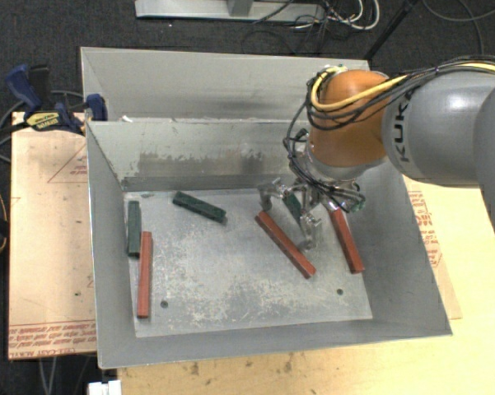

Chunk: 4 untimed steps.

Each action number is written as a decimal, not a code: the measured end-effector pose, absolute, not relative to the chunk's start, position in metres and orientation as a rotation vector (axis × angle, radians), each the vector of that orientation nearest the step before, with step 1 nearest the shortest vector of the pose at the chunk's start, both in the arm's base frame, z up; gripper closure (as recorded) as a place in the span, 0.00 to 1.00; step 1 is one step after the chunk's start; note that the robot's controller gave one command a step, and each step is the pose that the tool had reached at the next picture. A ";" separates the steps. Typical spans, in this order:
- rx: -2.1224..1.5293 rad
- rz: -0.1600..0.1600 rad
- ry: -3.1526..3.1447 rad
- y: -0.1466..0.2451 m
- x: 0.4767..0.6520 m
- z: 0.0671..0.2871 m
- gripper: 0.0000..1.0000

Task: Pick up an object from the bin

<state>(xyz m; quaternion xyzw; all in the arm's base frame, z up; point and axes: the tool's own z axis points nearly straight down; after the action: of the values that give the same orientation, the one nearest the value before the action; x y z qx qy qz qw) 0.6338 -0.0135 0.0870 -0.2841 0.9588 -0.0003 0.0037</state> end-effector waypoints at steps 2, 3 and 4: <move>-0.966 0.001 2.981 0.044 0.631 0.139 0.00; -0.468 0.003 3.102 0.019 0.584 0.071 0.00; -0.477 -0.002 3.100 -0.035 0.567 0.071 0.00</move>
Offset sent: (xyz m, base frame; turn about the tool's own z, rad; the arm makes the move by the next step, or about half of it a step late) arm 0.0058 0.0431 -0.0060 -0.3053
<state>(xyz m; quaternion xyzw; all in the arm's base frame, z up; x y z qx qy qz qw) 0.5669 -0.0352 0.0713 -0.1520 0.9884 -0.0006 0.0025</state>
